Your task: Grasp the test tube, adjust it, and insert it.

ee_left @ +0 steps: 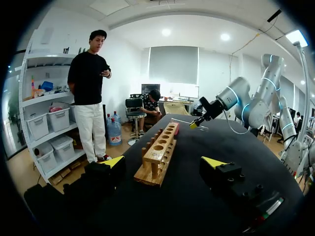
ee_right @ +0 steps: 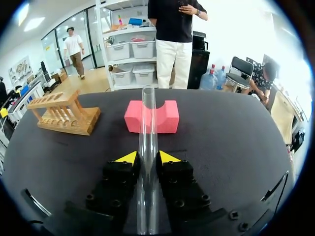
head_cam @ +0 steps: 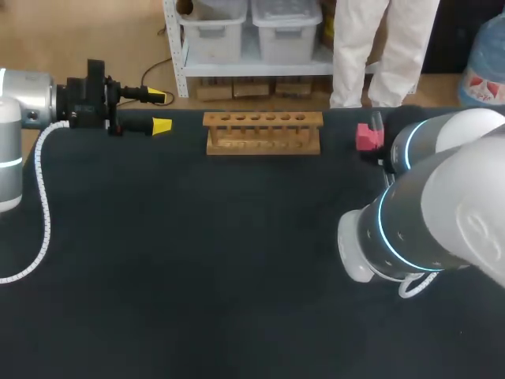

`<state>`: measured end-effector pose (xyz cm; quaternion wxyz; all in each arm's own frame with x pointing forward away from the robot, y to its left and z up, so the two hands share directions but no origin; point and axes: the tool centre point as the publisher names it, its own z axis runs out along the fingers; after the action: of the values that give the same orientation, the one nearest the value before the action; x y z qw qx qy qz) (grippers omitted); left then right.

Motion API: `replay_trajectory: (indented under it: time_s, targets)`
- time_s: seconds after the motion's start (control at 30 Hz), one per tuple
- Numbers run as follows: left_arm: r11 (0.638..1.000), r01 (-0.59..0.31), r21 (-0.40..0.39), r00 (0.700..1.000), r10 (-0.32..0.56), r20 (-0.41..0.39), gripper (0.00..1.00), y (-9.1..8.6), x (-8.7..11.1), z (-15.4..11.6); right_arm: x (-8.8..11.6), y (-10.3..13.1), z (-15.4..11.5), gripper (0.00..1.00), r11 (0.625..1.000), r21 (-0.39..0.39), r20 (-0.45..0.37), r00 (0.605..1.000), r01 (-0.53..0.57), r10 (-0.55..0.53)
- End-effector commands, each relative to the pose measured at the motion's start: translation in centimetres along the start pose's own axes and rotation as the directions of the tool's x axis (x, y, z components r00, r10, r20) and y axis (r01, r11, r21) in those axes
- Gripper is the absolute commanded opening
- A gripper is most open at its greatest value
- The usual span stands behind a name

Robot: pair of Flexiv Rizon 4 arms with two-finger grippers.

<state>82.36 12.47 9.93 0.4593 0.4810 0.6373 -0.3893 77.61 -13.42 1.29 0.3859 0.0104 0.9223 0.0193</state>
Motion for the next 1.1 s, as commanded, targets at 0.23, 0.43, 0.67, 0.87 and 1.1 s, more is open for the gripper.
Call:
replay_trajectory:
  time_s: [0.23,0.43,0.67,0.87,1.1]
  targets:
    - [1.0,-0.003,0.0,1.0,0.003,0.003,1.0,0.0,0.1,0.0,-1.6,1.3,-4.6,0.0,0.999,0.053,-0.004,1.0,0.01,-0.01]
    - [1.0,-0.003,0.0,1.0,0.003,0.003,1.0,0.0,0.1,0.0,-2.3,2.6,-6.4,0.0,0.999,0.031,0.001,0.999,0.043,-0.043]
    - [1.0,-0.003,0.0,1.0,0.003,0.003,1.0,0.0,0.1,0.0,-3.8,4.3,-7.3,0.0,0.998,0.043,0.011,0.999,0.051,-0.052]
    - [1.0,-0.003,0.0,1.0,0.003,0.003,1.0,0.0,0.1,0.0,-5.6,6.9,-6.4,0.0,0.998,0.051,0.039,0.999,0.023,-0.025]
    - [1.0,-0.003,0.0,1.0,0.003,0.003,1.0,0.0,0.1,0.0,-7.3,10.1,-4.2,0.0,0.999,0.03,0.059,0.998,0.024,-0.026]
